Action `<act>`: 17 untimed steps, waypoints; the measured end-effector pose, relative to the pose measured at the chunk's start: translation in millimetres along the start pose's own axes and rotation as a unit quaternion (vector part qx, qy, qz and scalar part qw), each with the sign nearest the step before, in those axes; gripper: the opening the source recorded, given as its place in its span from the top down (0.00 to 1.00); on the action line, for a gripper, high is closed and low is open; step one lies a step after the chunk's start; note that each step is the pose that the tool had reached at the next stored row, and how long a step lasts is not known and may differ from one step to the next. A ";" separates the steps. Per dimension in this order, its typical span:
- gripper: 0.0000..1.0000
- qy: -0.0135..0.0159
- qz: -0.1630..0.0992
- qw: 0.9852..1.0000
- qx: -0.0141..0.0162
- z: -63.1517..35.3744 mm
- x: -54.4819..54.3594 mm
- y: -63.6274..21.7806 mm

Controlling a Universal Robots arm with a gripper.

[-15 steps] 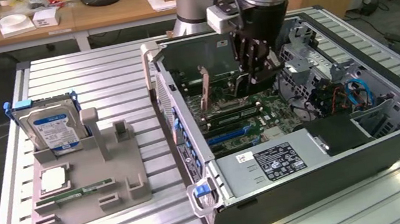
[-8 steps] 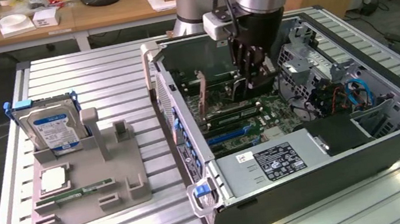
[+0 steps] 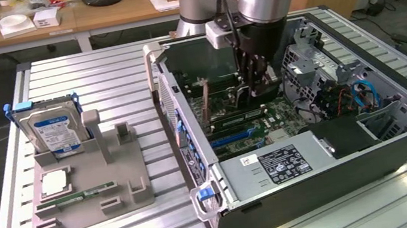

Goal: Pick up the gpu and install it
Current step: 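Insert the gpu into the slot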

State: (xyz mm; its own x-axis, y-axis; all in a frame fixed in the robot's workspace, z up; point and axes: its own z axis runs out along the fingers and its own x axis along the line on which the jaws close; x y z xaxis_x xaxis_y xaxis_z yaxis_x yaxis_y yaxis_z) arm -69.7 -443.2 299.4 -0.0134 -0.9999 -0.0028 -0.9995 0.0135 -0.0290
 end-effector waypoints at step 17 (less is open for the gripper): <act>0.73 0.000 -0.003 1.000 0.000 23.8 11.1 14.9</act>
State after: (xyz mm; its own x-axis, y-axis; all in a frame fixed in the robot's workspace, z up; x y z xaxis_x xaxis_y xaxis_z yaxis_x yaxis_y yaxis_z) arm -84.0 -454.0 275.1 -0.0076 -1.0000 -0.0018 -0.9995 0.0077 -0.0292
